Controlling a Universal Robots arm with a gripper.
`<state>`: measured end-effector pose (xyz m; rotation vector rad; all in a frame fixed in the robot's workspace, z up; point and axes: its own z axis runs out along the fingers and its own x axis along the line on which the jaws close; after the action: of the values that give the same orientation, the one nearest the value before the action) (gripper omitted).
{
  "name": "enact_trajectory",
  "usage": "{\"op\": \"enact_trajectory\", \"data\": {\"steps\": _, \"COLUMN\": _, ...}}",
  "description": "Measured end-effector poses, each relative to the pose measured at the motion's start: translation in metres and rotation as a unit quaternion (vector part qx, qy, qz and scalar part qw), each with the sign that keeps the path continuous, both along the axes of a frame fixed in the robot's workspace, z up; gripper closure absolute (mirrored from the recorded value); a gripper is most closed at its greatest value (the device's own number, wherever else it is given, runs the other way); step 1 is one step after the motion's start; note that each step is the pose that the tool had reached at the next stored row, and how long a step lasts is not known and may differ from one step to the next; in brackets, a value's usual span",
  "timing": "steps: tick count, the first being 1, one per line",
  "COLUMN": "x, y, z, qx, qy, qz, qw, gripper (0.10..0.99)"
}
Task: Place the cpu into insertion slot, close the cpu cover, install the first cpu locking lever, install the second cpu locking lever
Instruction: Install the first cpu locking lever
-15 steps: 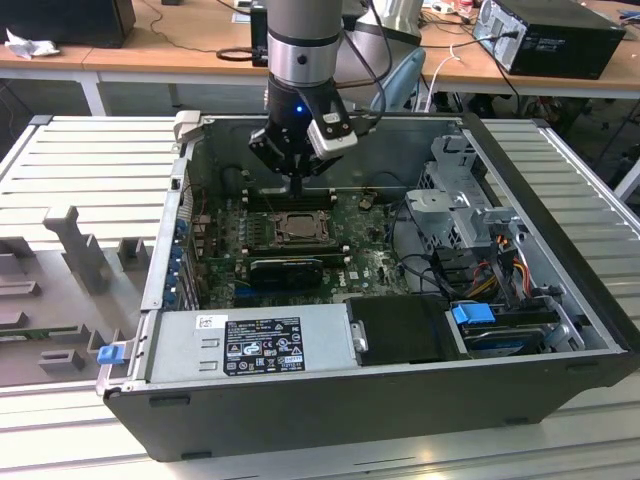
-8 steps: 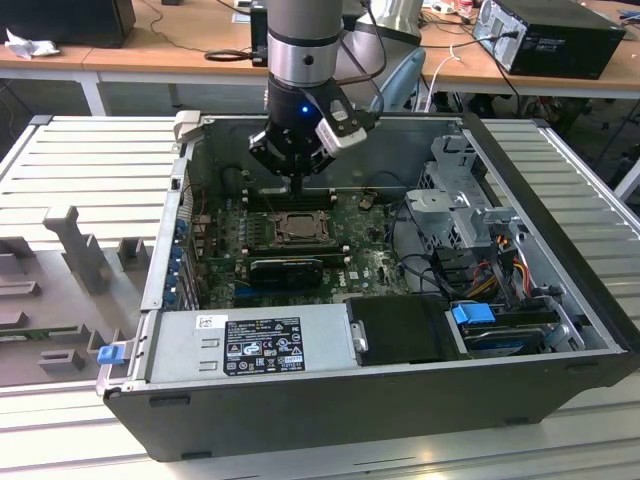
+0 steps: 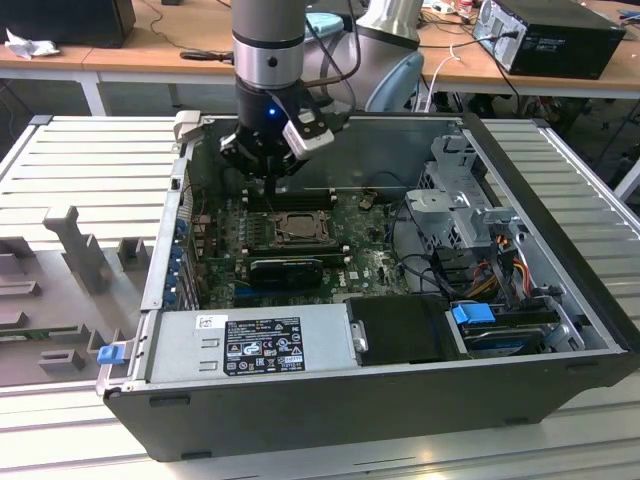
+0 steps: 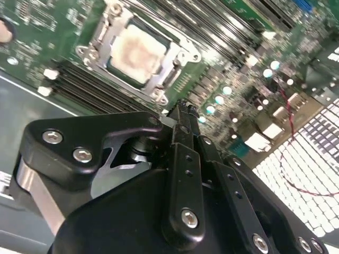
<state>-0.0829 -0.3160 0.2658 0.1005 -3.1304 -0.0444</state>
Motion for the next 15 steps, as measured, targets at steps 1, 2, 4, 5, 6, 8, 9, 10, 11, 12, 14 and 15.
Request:
{"op": "enact_trajectory", "data": {"steps": 1, "x": -0.0041, "y": 0.0001, "z": -0.0006, "qx": -0.0001, "qy": 0.0, "qz": 0.0, "qw": 1.0, "gripper": 0.98}}
{"op": "enact_trajectory", "data": {"steps": 2, "x": -0.0075, "y": 0.0003, "z": -0.0014, "qx": -0.0001, "qy": 0.0, "qz": 0.0, "qw": 1.0, "gripper": 0.98}}
{"op": "enact_trajectory", "data": {"steps": 4, "x": -0.0172, "y": 0.0008, "z": -0.0032, "qx": -0.0001, "qy": 0.0001, "qz": 0.0, "qw": 1.0, "gripper": 0.98}}
{"op": "enact_trajectory", "data": {"steps": 5, "x": -0.0199, "y": 0.0011, "z": -0.0038, "qx": -0.0001, "qy": 0.0, "qz": 0.0, "qw": 1.0, "gripper": 0.98}}
{"op": "enact_trajectory", "data": {"steps": 6, "x": -0.0223, "y": 0.0016, "z": -0.0043, "qx": -0.0001, "qy": 0.0, "qz": 0.0, "qw": 1.0, "gripper": 0.98}}
{"op": "enact_trajectory", "data": {"steps": 8, "x": -0.0271, "y": 0.0086, "z": -0.006, "qx": -0.0001, "qy": 0.0001, "qz": 0.0, "qw": 1.0, "gripper": 0.98}}
{"op": "enact_trajectory", "data": {"steps": 9, "x": -0.0281, "y": 0.0136, "z": -0.0068, "qx": -0.0001, "qy": 0.0001, "qz": 0.0, "qw": 1.0, "gripper": 0.98}}
{"op": "enact_trajectory", "data": {"steps": 10, "x": -0.0284, "y": 0.0171, "z": -0.0074, "qx": -0.0001, "qy": 0.0001, "qz": 0.0, "qw": 1.0, "gripper": 0.98}}
{"op": "enact_trajectory", "data": {"steps": 11, "x": -0.0285, "y": 0.0199, "z": -0.0078, "qx": -0.0001, "qy": 0.0, "qz": 0.0, "qw": 1.0, "gripper": 0.98}}
{"op": "enact_trajectory", "data": {"steps": 12, "x": -0.0285, "y": 0.0217, "z": -0.008, "qx": -0.0001, "qy": 0.0001, "qz": 0.0, "qw": 1.0, "gripper": 0.98}}
{"op": "enact_trajectory", "data": {"steps": 14, "x": -0.0285, "y": 0.026, "z": -0.0087, "qx": -0.0001, "qy": 0.0, "qz": 0.0, "qw": 1.0, "gripper": 0.98}}
{"op": "enact_trajectory", "data": {"steps": 15, "x": -0.0272, "y": 0.0277, "z": -0.0088, "qx": -0.0001, "qy": 0.0, "qz": 0.0, "qw": 1.0, "gripper": 0.98}}
